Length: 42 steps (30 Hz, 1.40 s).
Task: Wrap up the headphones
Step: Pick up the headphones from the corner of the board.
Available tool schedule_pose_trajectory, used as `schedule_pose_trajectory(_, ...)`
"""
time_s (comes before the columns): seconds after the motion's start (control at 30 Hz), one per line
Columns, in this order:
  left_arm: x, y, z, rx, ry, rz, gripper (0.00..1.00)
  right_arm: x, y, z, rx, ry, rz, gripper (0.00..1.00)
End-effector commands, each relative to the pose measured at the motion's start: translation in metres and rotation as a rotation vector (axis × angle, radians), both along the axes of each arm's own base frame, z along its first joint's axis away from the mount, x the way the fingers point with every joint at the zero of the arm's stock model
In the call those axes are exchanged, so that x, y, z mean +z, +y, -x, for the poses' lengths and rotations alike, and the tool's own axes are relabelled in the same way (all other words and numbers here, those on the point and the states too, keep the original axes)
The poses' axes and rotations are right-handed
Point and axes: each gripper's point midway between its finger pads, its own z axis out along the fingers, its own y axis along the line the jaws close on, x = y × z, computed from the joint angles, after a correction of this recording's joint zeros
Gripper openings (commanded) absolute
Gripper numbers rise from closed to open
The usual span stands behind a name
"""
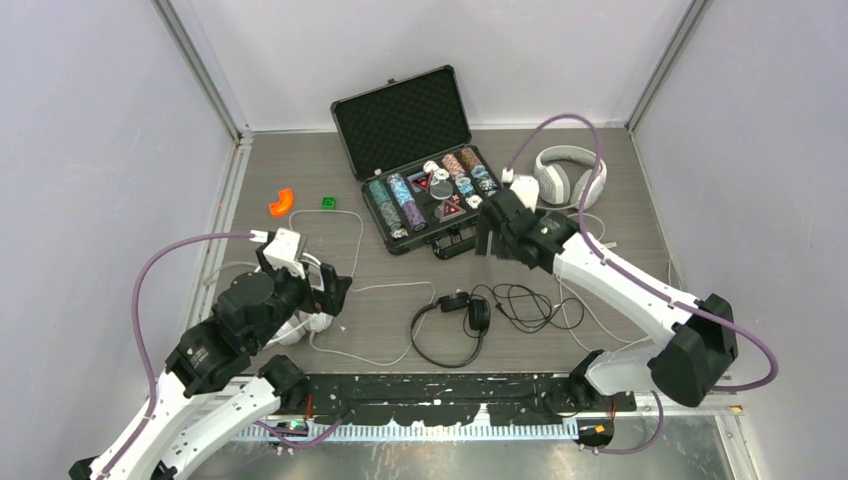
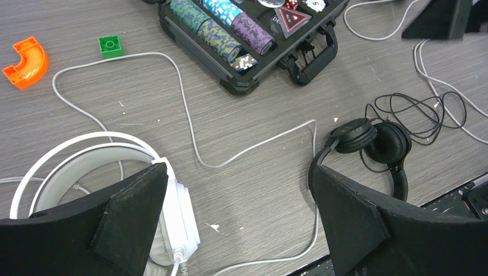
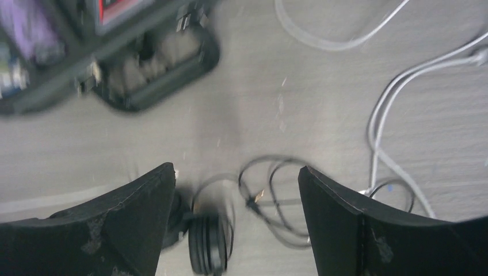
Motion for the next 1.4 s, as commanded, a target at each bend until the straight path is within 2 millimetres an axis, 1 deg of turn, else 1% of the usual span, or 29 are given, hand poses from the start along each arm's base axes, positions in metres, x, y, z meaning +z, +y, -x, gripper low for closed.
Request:
schedule_pose_trajectory(0.0,0.009,0.004,-0.001,0.011,-0.044,0.01,1.0,0.056,-0.057,-0.08,-0.232,-0.22,0.058,0.83)
schedule_pose_trajectory(0.03,0.009,0.004,-0.001,0.012,-0.045,0.011,1.0,0.057,-0.059,-0.091,-0.231,-0.217,0.05,0.83)
schedule_pose_trajectory(0.07,0.009,0.004,-0.001,0.012,-0.044,0.013,1.0,0.059,-0.074,-0.107,-0.264,-0.223,0.049,0.83)
schedule_pose_trajectory(0.1,0.009,0.004,0.0,0.011,-0.044,0.015,1.0,0.055,-0.081,-0.122,-0.273,-0.216,0.063,0.83)
schedule_pose_trajectory(0.17,0.009,0.002,0.001,0.0,-0.045,0.021,1.0,0.054,-0.096,-0.145,-0.268,-0.206,0.1,0.83)
schedule_pose_trajectory(0.2,0.01,0.002,0.001,-0.004,-0.047,0.025,1.0,0.052,-0.106,-0.156,-0.271,-0.195,0.127,0.83)
schedule_pose_trajectory(0.27,0.01,0.001,0.001,-0.006,-0.047,0.025,1.0,0.045,-0.133,-0.172,-0.315,-0.146,0.187,0.84)
schedule_pose_trajectory(0.33,0.009,0.001,0.001,-0.007,-0.045,0.024,1.0,0.039,-0.164,-0.183,-0.409,-0.102,0.225,0.84)
schedule_pose_trajectory(0.4,0.009,0.0,0.001,-0.012,-0.043,0.024,1.0,0.033,-0.188,-0.192,-0.507,-0.075,0.207,0.84)
schedule_pose_trajectory(0.47,0.009,-0.001,0.002,-0.016,-0.043,0.026,1.0,0.034,-0.21,-0.202,-0.616,-0.079,0.186,0.84)
schedule_pose_trajectory(0.5,0.009,-0.001,0.002,-0.018,-0.043,0.026,1.0,0.031,-0.221,-0.205,-0.668,-0.07,0.187,0.85)
schedule_pose_trajectory(0.6,0.009,-0.002,0.002,-0.021,-0.042,0.025,1.0,0.023,-0.24,-0.216,-0.765,-0.048,0.177,0.88)
schedule_pose_trajectory(0.63,0.009,-0.003,0.002,-0.028,-0.041,0.025,1.0,0.02,-0.242,-0.22,-0.779,-0.039,0.179,0.88)
schedule_pose_trajectory(0.67,0.009,-0.003,0.002,-0.032,-0.042,0.024,1.0,0.011,-0.253,-0.222,-0.809,-0.013,0.188,0.89)
schedule_pose_trajectory(0.7,0.008,-0.003,0.003,-0.033,-0.041,0.023,1.0,0.006,-0.259,-0.223,-0.827,0.002,0.189,0.89)
schedule_pose_trajectory(0.77,0.008,-0.003,0.002,-0.034,-0.043,0.022,1.0,-0.004,-0.264,-0.229,-0.84,0.017,0.18,0.89)
schedule_pose_trajectory(0.87,0.008,-0.003,0.002,-0.034,-0.042,0.019,1.0,-0.019,-0.262,-0.239,-0.812,0.041,0.167,0.89)
schedule_pose_trajectory(0.93,0.007,-0.003,0.002,-0.034,-0.041,0.018,1.0,-0.027,-0.263,-0.24,-0.801,0.059,0.183,0.89)
schedule_pose_trajectory(1.07,0.007,-0.004,0.001,-0.035,-0.04,0.012,1.0,-0.028,-0.261,-0.242,-0.759,0.059,0.187,0.88)
schedule_pose_trajectory(1.2,0.005,-0.005,0.0,-0.039,-0.026,0.0,0.99,-0.036,-0.259,-0.237,-0.756,0.097,0.185,0.85)
schedule_pose_trajectory(1.27,0.004,-0.005,0.0,-0.038,-0.021,-0.003,0.99,-0.043,-0.256,-0.233,-0.757,0.121,0.174,0.82)
schedule_pose_trajectory(1.37,0.004,-0.005,0.001,-0.037,-0.022,-0.003,0.99,-0.05,-0.254,-0.23,-0.753,0.134,0.165,0.69)
